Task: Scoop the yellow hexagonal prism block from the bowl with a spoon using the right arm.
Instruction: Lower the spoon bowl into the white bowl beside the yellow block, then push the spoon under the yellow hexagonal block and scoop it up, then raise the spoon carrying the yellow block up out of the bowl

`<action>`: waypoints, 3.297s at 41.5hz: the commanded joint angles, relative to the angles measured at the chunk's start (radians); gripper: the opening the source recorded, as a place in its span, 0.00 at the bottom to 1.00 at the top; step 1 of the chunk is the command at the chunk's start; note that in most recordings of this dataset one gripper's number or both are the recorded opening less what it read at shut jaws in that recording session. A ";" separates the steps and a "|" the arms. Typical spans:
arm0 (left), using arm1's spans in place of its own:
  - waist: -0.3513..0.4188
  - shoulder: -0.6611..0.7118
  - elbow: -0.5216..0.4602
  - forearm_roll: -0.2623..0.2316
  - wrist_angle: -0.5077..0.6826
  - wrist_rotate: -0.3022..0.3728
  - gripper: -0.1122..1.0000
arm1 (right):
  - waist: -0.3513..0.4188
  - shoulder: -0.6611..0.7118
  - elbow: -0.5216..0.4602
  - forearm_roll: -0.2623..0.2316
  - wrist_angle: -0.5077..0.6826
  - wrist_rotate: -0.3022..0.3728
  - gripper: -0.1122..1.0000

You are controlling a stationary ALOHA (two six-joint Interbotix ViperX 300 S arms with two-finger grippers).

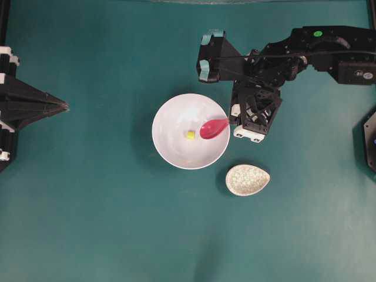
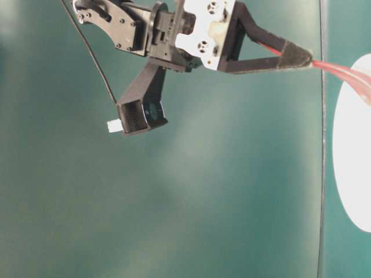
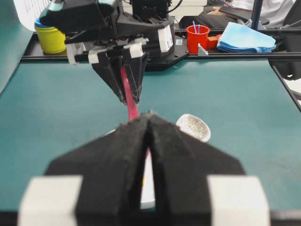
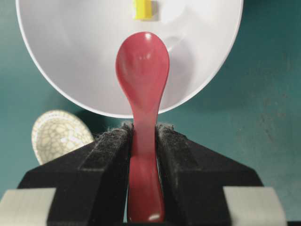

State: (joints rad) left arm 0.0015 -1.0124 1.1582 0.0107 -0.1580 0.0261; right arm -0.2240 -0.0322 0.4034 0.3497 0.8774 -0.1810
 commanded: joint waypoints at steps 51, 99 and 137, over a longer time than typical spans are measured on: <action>0.002 0.000 -0.023 0.003 -0.006 0.002 0.11 | 0.035 0.094 -0.072 0.005 -0.161 -0.005 0.32; 0.002 -0.002 -0.025 0.003 0.002 -0.002 0.11 | 0.072 -0.011 0.106 0.032 -0.526 0.002 0.32; 0.002 -0.002 -0.025 0.003 0.003 -0.003 0.11 | 0.170 -0.190 0.405 0.094 -0.925 0.064 0.32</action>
State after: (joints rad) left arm 0.0031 -1.0186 1.1582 0.0123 -0.1503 0.0245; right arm -0.0690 -0.1933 0.8069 0.4387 -0.0123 -0.1197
